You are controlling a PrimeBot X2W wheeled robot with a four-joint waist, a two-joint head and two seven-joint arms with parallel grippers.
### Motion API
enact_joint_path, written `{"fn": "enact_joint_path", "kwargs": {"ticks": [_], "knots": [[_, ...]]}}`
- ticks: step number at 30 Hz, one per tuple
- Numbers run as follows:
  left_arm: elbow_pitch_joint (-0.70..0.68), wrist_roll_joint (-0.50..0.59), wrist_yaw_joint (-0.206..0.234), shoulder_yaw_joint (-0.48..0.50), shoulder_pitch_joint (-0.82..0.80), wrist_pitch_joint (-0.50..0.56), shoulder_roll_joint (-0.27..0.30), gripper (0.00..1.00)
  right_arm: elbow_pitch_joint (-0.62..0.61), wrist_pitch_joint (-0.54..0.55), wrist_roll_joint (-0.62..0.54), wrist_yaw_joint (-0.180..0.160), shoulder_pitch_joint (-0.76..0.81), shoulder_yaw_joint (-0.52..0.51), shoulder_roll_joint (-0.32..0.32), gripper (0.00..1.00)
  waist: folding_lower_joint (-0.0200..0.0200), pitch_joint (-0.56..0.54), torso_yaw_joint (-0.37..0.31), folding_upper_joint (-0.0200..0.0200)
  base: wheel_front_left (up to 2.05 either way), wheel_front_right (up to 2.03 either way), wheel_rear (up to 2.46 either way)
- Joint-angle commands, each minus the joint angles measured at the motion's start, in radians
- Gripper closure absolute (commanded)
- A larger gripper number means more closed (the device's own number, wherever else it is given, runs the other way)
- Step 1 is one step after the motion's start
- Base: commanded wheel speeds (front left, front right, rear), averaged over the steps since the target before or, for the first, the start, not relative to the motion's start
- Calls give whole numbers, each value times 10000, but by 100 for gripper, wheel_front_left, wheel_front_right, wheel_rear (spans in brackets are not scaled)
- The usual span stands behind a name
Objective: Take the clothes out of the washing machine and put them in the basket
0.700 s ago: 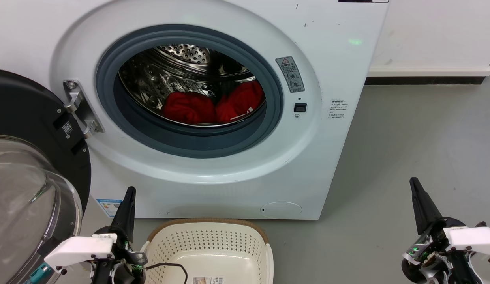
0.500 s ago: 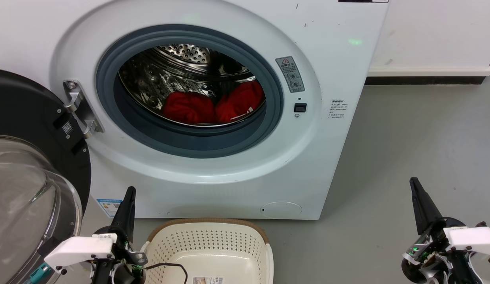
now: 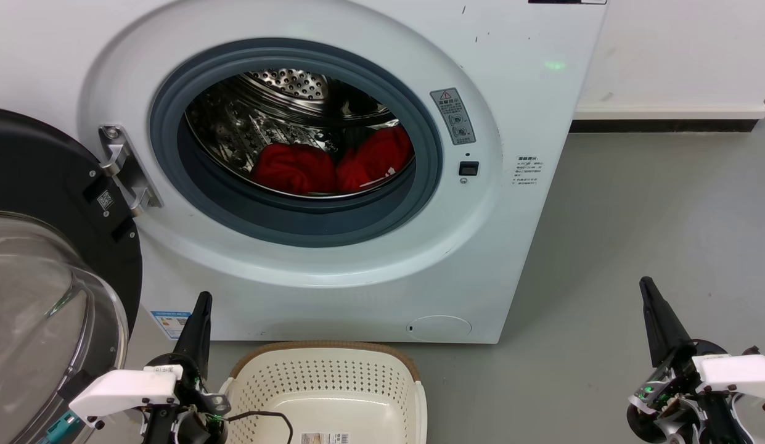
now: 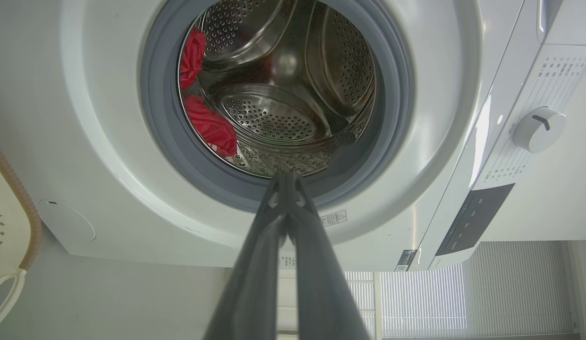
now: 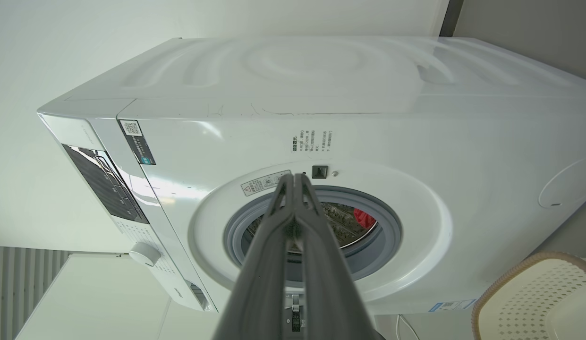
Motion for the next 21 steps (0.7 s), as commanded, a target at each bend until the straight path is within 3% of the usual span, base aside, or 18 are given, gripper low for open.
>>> {"fn": "enact_joint_path", "kwargs": {"ticks": [1, 17, 18, 19, 20, 21], "knots": [[-25, -11, -36, 18, -77, -1, -22, 100, -24, -5, -10, 4, -126, 8, 37, 100, 0, 0, 0, -1, 0, 0, 0], [-25, -11, -36, 18, -77, -1, -22, 100, -24, -5, -10, 4, -126, 8, 37, 100, 0, 0, 0, -1, 0, 0, 0], [-1, 0, 0, 0, 0, -3, 0, 0, -1, -1, -1, 0, 0, 0, 0, 0, 0, 0, 0, -1, 0, 0, 0], [38, 3, 0, -10, 15, -16, -2, 100, 34, -13, -8, 2, 18, 4, 0, 100, 0, 0, 0, -1, 0, 0, 0], [141, 1, 2, -23, 85, -9, -12, 0, 136, -5, -1, 0, 80, 8, 4, 0, 0, 0, 0, -1, 0, 0, 0], [213, 4, 8, -42, 166, -17, -21, 0, 218, -13, -7, 0, 146, 15, 6, 0, 0, 1, 0, -1, 0, 0, 0]]}}
